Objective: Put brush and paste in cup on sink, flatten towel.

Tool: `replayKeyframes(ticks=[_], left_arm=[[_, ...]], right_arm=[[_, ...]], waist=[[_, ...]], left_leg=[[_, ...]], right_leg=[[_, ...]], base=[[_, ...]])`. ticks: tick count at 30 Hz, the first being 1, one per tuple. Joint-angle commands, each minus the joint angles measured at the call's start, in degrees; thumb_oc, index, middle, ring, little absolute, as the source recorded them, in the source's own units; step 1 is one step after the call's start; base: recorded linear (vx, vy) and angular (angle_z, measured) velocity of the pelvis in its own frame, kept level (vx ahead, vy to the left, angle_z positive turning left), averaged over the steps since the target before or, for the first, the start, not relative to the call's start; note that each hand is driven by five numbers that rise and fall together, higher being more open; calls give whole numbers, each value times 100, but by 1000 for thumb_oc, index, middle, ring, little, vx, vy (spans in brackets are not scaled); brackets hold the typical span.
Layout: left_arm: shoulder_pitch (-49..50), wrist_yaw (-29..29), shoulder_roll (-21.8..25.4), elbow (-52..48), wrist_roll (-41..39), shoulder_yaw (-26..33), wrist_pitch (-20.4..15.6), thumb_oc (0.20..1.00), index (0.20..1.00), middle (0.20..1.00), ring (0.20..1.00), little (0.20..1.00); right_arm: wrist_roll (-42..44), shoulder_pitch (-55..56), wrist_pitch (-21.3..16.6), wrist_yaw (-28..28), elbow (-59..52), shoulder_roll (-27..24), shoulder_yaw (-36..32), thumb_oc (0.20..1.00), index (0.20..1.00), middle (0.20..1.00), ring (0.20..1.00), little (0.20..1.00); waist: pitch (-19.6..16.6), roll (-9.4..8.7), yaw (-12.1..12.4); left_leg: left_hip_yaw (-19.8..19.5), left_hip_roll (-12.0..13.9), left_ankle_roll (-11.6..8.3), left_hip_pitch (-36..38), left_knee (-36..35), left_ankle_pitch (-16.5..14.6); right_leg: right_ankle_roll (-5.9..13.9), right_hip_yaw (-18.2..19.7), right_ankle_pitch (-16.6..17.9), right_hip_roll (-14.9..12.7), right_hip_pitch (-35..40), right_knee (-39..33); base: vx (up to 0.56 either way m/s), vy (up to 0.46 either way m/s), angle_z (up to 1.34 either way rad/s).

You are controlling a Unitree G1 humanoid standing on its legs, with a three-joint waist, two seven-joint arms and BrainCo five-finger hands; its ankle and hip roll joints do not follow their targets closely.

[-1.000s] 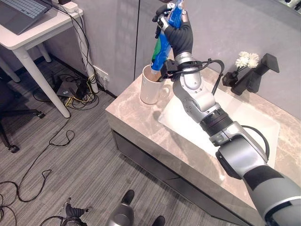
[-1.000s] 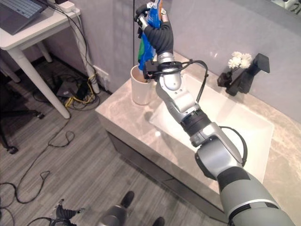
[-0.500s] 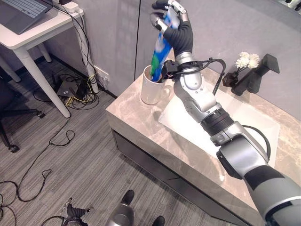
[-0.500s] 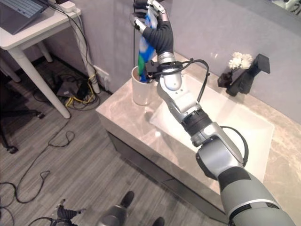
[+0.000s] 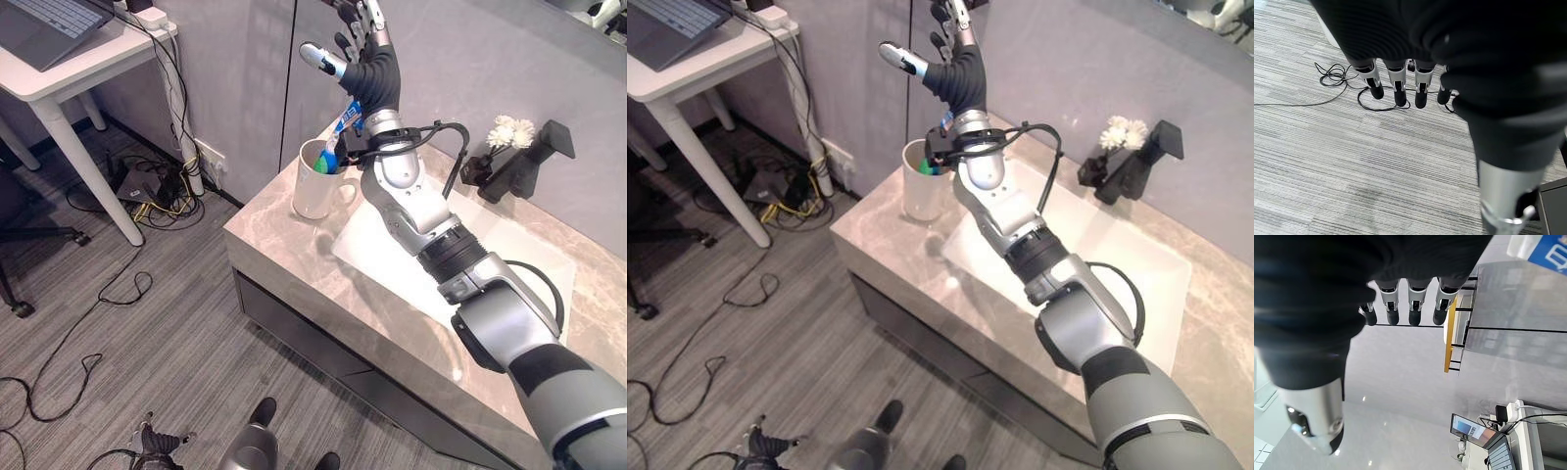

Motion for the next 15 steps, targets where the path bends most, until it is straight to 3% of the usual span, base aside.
replayKeyframes(ticks=[1, 6, 7, 9, 13, 14, 15], left_arm=[[-163, 43, 35, 411, -35, -172, -32, 1000, 1000, 1000, 1000, 1000], [-177, -13, 58, 436, 124, -164, -21, 1000, 1000, 1000, 1000, 1000], [-162, -61, 43, 440, 225, -134, 14, 1000, 1000, 1000, 1000, 1000], [-164, -131, 21, 444, 347, -117, 42, 1000, 1000, 1000, 1000, 1000], [-111, -235, -21, 367, 543, -108, 59, 1000, 1000, 1000, 1000, 1000], [-82, -306, -72, 220, 674, -50, 54, 1000, 1000, 1000, 1000, 1000], [-65, -308, -54, 209, 677, -77, 59, 1000, 1000, 1000, 1000, 1000]], right_arm=[[-213, -438, -122, -95, -92, -198, 11, 1000, 1000, 1000, 1000, 1000], [-1053, -447, -133, -497, -792, -718, -256, 1000, 1000, 1000, 1000, 1000], [-1713, -228, -98, -850, -1343, -1081, -560, 1000, 1000, 1000, 1000, 1000], [-2253, 93, -34, -1003, -1767, -1388, -870, 1000, 1000, 1000, 1000, 1000], [-2803, 896, 65, -1107, -2500, -1938, -1499, 1000, 1000, 1000, 1000, 1000], [-3013, 1497, 31, -1121, -2887, -2284, -1957, 1000, 1000, 1000, 1000, 1000], [-3022, 1580, 52, -1110, -2948, -2288, -2011, 1000, 1000, 1000, 1000, 1000]], waist=[[-22, 10, -18], [-108, 146, -138], [-134, 246, -235], [-170, 331, -330], [-245, 474, -514], [-296, 571, -697], [-306, 560, -669]], left_leg=[[101, -47, 213, 343, -649, 58], [310, 39, 186, 482, -649, 16], [429, 100, 182, 570, -649, -16], [503, 133, 174, 659, -649, -41], [638, 220, 149, 799, -649, -84], [715, 270, 131, 854, -649, -97], [715, 276, 127, 866, -649, -104]], right_leg=[[544, 194, 1032, -670, 324, -8], [553, 268, 1035, -650, 364, -8], [550, 331, 1011, -618, 375, -8], [538, 361, 946, -590, 398, -8], [504, 406, 750, -530, 452, -7], [492, 430, 614, -498, 467, -8], [488, 430, 609, -492, 477, -8]], base=[[0, 0, 0], [-5, -5, -6], [-15, -13, -34], [0, -5, -37], [1, -10, -27], [-13, -29, -7], [-19, -51, -9]])
